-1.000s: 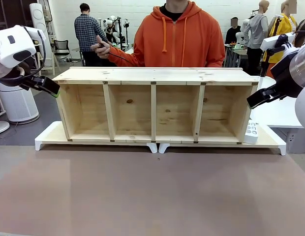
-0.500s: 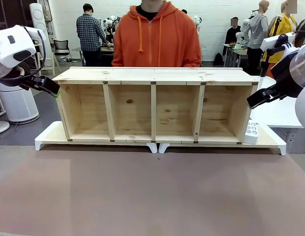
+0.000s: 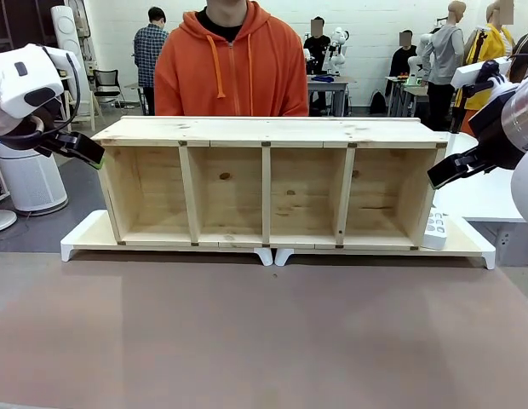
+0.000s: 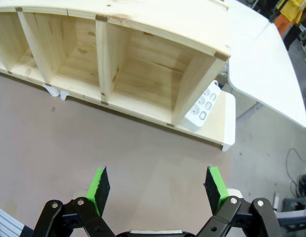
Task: Perform cable management.
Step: When the cord part of the Power Cable appears at the lower middle area of the table and stops, grasp the cord part of the Power Cable.
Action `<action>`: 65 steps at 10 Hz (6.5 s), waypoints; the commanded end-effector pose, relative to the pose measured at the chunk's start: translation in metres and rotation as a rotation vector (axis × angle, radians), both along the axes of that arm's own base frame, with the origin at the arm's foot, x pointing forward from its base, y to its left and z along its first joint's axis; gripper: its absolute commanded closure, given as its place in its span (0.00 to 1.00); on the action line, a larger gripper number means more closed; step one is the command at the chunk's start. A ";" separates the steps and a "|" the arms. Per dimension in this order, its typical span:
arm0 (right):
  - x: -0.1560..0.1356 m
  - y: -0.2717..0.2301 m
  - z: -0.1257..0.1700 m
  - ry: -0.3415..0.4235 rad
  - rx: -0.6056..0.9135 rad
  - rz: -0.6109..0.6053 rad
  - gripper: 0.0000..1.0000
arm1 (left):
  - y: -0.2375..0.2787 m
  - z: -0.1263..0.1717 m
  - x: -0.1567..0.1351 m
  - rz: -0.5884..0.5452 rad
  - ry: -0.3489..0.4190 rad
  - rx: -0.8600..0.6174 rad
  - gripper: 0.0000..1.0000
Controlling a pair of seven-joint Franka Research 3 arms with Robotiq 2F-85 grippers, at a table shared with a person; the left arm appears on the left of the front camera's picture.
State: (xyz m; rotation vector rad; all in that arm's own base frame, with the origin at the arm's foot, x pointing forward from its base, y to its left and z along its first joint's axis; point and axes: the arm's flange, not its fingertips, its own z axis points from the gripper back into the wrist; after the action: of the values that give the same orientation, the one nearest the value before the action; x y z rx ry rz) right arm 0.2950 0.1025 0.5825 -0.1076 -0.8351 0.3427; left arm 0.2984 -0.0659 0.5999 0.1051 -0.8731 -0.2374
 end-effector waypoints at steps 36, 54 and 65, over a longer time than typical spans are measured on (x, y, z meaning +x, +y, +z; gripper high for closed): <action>0.000 0.001 0.000 0.000 -0.003 0.001 0.00 | -0.001 -0.001 0.002 -0.001 -0.001 0.002 0.00; 0.000 0.001 0.000 0.000 -0.003 0.001 0.00 | -0.001 -0.001 0.002 -0.001 -0.001 0.002 0.00; 0.000 0.001 0.000 0.000 -0.003 0.001 0.00 | -0.001 -0.001 0.002 -0.001 -0.001 0.002 0.00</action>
State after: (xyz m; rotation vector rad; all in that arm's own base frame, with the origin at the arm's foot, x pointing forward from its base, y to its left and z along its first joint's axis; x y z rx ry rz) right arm 0.2950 0.1025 0.5825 -0.1076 -0.8351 0.3427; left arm 0.2984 -0.0659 0.5999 0.1051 -0.8731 -0.2374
